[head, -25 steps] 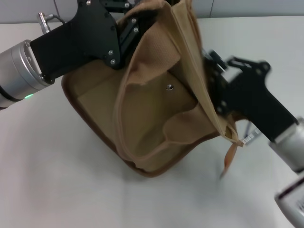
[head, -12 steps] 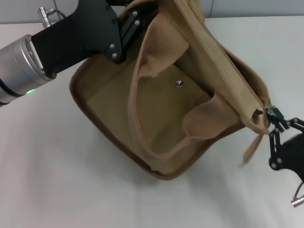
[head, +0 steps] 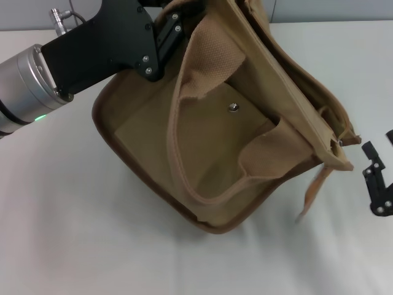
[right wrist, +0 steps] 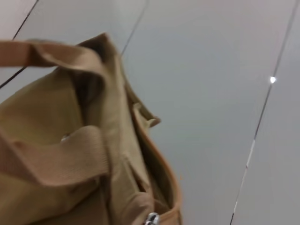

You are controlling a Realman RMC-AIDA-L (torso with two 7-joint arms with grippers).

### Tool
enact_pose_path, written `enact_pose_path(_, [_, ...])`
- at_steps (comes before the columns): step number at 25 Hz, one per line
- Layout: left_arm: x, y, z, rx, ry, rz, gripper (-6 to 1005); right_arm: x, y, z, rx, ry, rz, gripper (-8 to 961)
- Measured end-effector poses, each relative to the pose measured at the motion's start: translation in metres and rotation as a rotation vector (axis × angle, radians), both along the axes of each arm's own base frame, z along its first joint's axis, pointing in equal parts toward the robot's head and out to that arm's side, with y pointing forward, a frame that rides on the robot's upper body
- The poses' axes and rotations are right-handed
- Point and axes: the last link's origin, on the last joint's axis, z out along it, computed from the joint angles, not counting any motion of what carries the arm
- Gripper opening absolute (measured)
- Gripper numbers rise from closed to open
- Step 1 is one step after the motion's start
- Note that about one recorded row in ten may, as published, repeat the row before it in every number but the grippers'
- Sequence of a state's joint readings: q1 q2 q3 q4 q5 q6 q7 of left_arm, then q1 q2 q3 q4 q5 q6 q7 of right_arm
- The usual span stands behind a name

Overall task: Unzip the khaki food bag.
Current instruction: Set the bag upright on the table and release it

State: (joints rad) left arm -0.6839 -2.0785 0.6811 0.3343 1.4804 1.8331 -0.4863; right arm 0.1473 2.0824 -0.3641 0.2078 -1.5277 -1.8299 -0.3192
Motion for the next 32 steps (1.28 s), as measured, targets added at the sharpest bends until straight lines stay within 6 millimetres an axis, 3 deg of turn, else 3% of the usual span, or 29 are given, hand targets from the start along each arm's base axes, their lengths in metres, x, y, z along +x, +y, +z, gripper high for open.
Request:
enact_pose_path(7, [0.001,0.000,0.000,-0.001,-0.002,-0.005,41,0.013,0.014,0.003,-0.164,0.088,-0.021,470])
enact_pose_path(18, [0.001,-0.001,0.000,-0.004,-0.005,-0.008,42,0.007,0.035,-0.014,-0.260,0.060,-0.025,702])
enact_pose_path(19, [0.001,-0.001,0.000,-0.006,-0.006,-0.007,42,0.003,0.046,-0.018,-0.283,0.045,-0.020,675])
enact_pose_path(25, [-0.001,-0.003,-0.003,-0.009,-0.012,-0.001,41,-0.004,0.061,-0.023,-0.297,0.027,-0.008,515])
enact_pose_path(32, [-0.007,-0.009,-0.009,-0.020,-0.025,0.024,41,-0.004,0.074,0.004,-0.151,0.043,0.015,291])
